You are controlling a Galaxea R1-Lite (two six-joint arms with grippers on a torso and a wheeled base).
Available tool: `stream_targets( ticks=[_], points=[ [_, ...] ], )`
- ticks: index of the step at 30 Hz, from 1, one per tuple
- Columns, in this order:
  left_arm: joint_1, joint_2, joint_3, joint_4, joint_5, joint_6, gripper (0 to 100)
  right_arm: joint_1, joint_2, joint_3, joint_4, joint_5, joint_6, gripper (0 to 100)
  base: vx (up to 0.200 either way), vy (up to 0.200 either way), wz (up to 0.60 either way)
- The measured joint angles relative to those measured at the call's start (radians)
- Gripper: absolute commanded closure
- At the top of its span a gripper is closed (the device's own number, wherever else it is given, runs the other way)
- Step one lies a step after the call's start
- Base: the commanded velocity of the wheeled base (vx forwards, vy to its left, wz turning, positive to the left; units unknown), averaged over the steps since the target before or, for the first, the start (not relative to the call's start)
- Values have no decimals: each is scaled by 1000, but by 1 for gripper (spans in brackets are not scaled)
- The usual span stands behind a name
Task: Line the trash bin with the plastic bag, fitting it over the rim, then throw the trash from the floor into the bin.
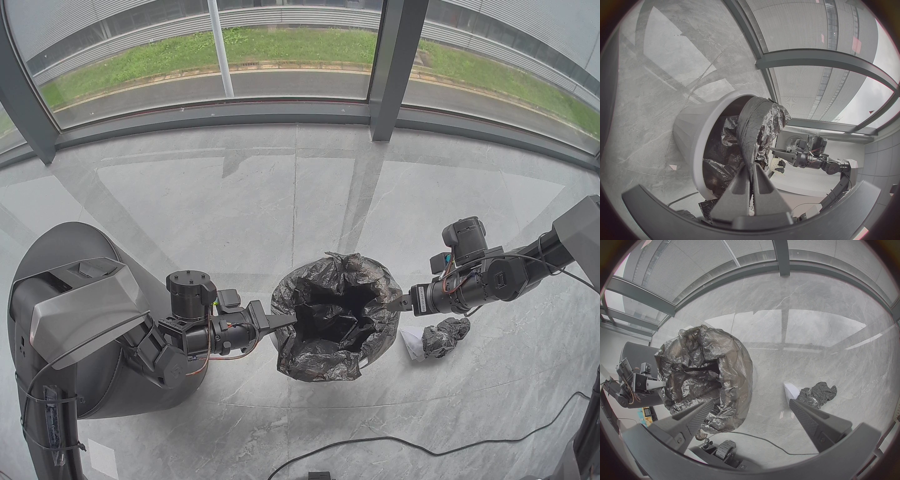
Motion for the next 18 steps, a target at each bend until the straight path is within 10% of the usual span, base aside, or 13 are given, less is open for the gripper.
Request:
stream_targets(
  ticks=[18],
  points=[
    [92, -24, -6, -27, 0, -5, 100, 41, -52, -76, -7, -47, 8, 0, 0, 0, 0]
  ],
)
